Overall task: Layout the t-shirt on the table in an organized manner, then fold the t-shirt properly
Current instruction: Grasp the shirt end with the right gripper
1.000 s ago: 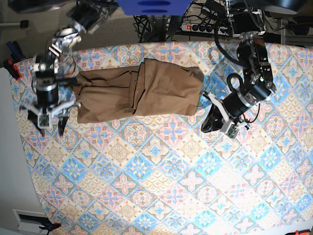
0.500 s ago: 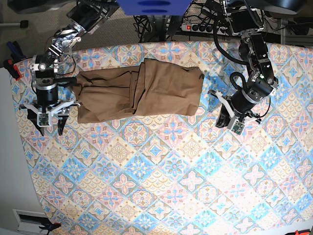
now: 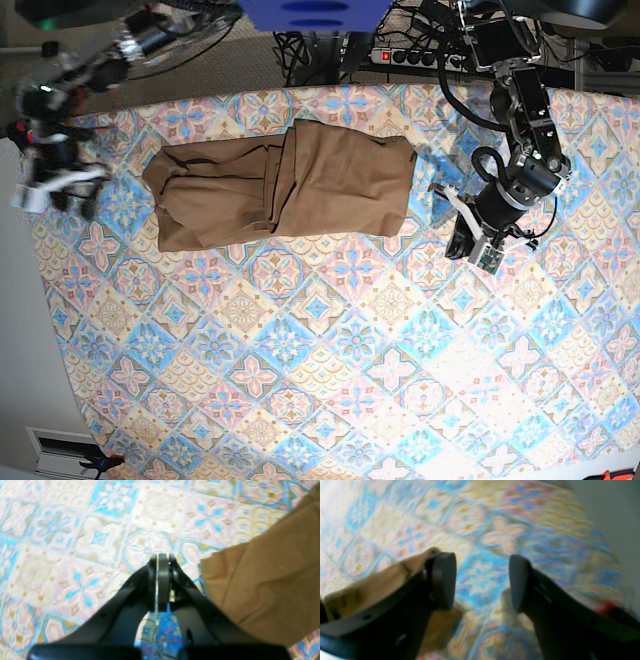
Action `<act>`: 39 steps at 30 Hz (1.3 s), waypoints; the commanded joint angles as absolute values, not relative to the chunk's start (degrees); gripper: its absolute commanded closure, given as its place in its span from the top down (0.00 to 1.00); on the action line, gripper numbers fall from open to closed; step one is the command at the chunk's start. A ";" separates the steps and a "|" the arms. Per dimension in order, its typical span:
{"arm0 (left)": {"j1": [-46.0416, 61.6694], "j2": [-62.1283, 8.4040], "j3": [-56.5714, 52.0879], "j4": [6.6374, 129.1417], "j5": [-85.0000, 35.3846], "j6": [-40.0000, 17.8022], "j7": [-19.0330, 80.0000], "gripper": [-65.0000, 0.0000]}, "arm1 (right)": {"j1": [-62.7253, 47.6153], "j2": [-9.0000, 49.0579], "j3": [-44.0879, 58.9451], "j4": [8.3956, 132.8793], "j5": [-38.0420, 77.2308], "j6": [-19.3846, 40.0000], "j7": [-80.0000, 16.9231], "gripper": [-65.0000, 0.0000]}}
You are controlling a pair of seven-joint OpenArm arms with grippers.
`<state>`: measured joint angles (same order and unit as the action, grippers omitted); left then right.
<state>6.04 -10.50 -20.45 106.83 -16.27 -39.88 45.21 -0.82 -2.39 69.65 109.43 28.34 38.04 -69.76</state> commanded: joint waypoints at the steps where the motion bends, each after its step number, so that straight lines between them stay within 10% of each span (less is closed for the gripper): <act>1: 5.32 -10.86 -20.53 107.91 -17.27 -40.00 44.00 0.00 | 0.40 -0.75 71.08 109.41 32.75 38.46 -70.20 0.50; 13: 5.32 -10.86 -20.44 107.82 -17.27 -40.00 44.18 0.00 | 0.92 4.18 70.81 85.05 39.69 38.64 -77.41 0.50; 39: 6.90 -10.68 -20.09 107.65 -17.19 -40.00 43.91 0.00 | 1.19 4.18 58.42 73.19 39.87 40.00 -80.00 0.50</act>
